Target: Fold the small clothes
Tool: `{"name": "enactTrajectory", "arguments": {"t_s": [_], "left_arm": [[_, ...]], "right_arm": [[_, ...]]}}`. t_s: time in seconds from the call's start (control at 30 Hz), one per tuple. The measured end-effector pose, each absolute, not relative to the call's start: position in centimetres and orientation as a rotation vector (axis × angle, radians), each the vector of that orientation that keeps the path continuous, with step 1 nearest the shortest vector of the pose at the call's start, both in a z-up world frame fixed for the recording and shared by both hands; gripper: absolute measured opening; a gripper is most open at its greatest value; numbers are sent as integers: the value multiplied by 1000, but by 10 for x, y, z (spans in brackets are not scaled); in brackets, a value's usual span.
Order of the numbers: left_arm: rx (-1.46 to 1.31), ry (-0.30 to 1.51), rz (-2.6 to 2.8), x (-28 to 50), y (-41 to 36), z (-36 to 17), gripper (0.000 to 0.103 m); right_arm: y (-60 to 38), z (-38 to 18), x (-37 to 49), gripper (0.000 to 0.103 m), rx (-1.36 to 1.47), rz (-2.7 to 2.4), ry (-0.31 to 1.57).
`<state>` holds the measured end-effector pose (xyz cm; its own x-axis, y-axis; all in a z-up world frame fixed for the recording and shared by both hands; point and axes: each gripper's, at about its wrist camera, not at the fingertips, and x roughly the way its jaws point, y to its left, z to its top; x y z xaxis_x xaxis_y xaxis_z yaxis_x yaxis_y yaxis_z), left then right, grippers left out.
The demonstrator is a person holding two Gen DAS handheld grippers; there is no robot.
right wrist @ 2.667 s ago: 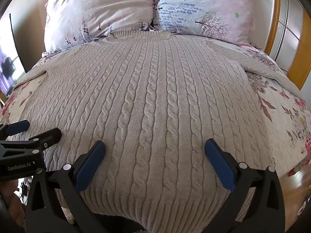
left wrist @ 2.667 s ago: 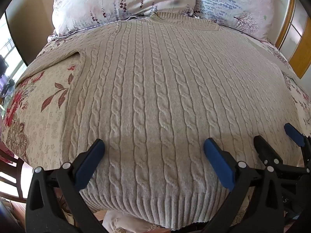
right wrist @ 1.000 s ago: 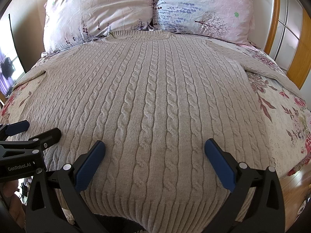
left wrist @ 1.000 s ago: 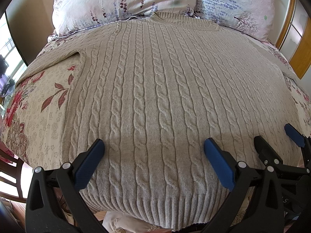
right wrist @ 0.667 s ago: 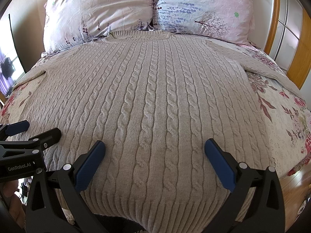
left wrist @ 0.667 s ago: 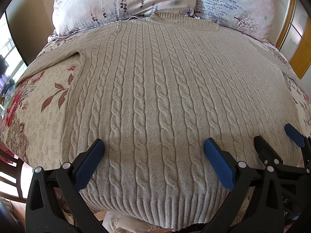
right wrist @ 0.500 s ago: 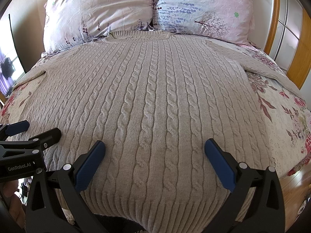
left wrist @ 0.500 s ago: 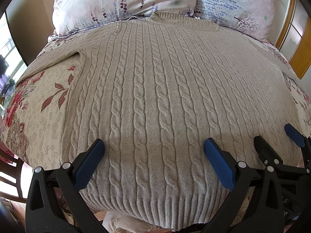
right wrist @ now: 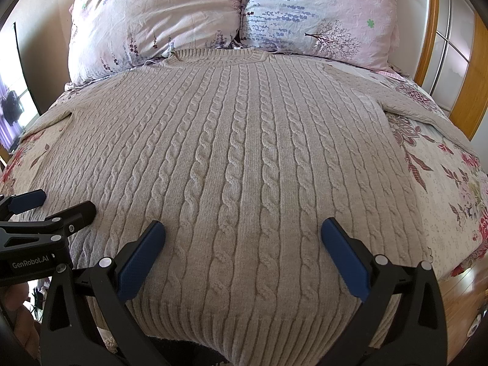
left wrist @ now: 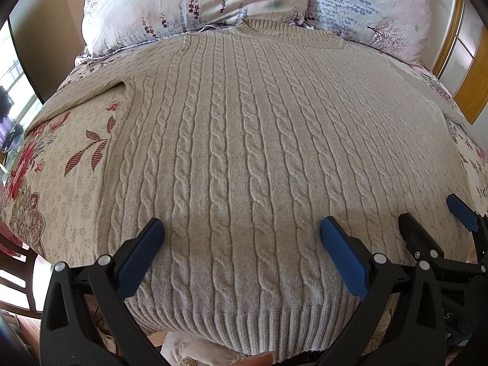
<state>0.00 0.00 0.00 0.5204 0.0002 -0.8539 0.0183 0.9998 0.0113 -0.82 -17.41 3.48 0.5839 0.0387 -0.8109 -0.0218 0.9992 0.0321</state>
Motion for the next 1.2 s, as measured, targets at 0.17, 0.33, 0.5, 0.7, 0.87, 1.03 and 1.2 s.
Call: {"name": "enactTrajectory", "arguments": {"t_s": [0.17, 0.33, 0.5, 0.7, 0.87, 1.03, 1.2], "left_arm": [[24, 1037, -17, 1, 0, 0, 101], [35, 1048, -33, 7, 2, 0, 101], [52, 1056, -58, 6, 1, 0, 101], [65, 1049, -90, 11, 2, 1, 101], [78, 1002, -101, 23, 8, 13, 101], [162, 863, -86, 32, 13, 41, 101], [92, 886, -171, 61, 27, 54, 101]], "right_arm": [[-173, 35, -7, 102, 8, 46, 954], [-174, 36, -5, 102, -12, 84, 952], [-177, 34, -2, 102, -42, 157, 937], [-180, 35, 7, 102, -48, 215, 955], [-217, 50, 31, 102, 102, 191, 957], [-322, 72, 75, 102, 346, -30, 895], [-426, 55, 103, 76, 683, -230, 942]]}}
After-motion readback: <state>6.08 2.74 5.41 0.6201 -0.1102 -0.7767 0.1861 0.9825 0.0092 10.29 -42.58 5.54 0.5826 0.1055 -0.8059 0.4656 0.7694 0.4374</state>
